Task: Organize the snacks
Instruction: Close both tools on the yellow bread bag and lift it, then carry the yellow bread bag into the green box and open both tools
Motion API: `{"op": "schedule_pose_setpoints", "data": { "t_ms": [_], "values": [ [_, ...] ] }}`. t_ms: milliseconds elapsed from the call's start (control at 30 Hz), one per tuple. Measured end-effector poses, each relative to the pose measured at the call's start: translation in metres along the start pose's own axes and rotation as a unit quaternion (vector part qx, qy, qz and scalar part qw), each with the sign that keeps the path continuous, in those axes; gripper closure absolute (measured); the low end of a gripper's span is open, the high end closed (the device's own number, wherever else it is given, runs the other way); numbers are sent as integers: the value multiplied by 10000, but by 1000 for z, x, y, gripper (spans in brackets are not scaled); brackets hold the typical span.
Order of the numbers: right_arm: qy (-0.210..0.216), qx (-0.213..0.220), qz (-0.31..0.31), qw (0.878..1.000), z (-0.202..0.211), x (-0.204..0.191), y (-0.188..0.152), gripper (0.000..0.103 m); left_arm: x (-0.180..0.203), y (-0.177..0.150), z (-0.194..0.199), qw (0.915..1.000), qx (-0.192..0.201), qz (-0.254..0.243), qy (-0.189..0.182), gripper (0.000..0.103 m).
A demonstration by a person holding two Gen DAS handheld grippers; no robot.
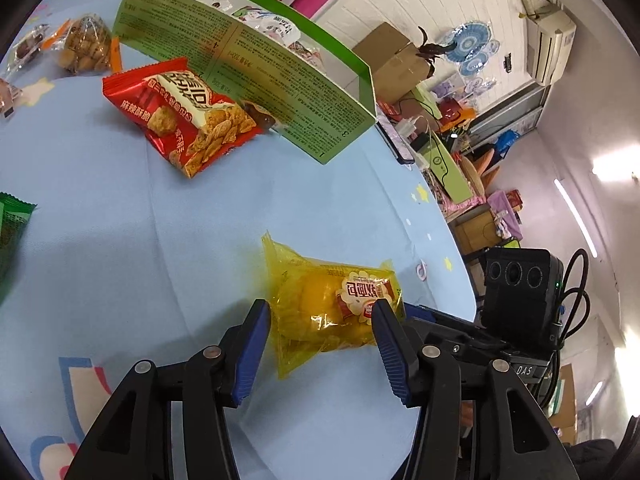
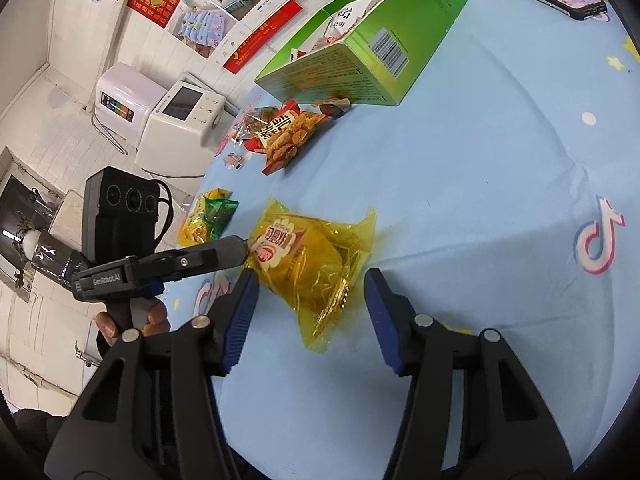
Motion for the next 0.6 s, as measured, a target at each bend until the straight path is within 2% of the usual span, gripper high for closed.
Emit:
{"op": "schedule_pose_setpoints", "data": {
  "t_ms": [100,267,400,600],
  "values": [
    [-13,9,69,10000,-5,2,3,63,-3,-1,-4,9999,104,-27,-31,50],
    [-18,117,161,9998,-6,-2,11,70,7,-1,-8,9978,253,-386,486,54],
    [2,329,360,9988,10,-15,24,71,22,11,7,9967,513,-488,409,55],
    [53,856,783,9932,35,-45,65,71,58,55,37,9897,1041,-898,397,55]
  ]
}}
Point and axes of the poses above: each gripper's, at about its wrist camera, not at the fingertips, and z roughly against the way its jaws point, x to its right, y to its top, the point moved 9 cm from there along -z, roughly the way its jaws point, and after that the axes turned 6 degrees about -y, right-handed, at the moved point
